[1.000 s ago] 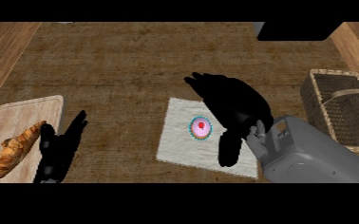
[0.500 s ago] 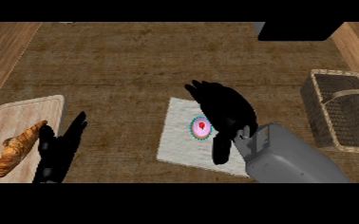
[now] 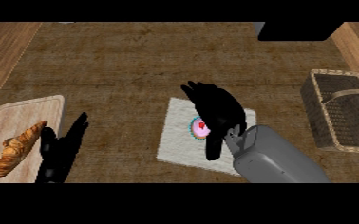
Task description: Pick the cupcake from the placemat and place it in the basket
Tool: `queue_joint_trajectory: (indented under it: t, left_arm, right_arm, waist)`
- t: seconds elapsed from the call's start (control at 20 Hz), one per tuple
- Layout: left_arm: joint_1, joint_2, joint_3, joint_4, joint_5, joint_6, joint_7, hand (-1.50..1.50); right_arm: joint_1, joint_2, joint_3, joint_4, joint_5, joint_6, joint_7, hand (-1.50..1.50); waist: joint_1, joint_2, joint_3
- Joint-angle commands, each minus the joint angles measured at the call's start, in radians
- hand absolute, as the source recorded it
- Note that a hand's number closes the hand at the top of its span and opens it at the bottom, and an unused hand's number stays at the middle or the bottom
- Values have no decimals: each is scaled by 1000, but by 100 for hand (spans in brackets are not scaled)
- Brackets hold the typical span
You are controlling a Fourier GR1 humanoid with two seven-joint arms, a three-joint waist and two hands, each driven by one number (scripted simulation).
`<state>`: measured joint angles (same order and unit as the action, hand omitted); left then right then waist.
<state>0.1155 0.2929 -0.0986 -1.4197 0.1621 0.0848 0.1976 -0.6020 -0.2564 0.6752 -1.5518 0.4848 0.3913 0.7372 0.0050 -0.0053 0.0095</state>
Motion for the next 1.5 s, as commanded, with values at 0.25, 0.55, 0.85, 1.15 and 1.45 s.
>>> queue_joint_trajectory:
  t: [0.25, 0.55, 0.85, 1.15, 1.45]
  left_arm:
    - [2, -20, 6, 52, -33, 4, 40, 0]
    - [12, 0, 50, 30, -9, -42, 44, 0]
    - [-19, -44, 38, 42, -47, -21, 66, 0]
    - [-18, -36, 60, -1, -34, -49, 109, 0]
    - [-23, -46, 81, 92, -47, -77, 31, 0]
  right_arm:
    - [31, 86, 27, 161, 132, -17, -73, -150]
    - [60, 129, 9, 186, 180, 33, -47, -150]
    - [75, 101, -57, 250, 219, 25, -191, -150]
    - [114, 138, -62, 288, 297, -38, -242, -150]
    - [98, 144, -35, 315, 376, -50, -314, 150]
  waist:
    - [4, 8, -10]
    - [1, 6, -10]
    - [-1, 6, -9]
    - [0, 6, -9]
    - [-2, 7, -10]
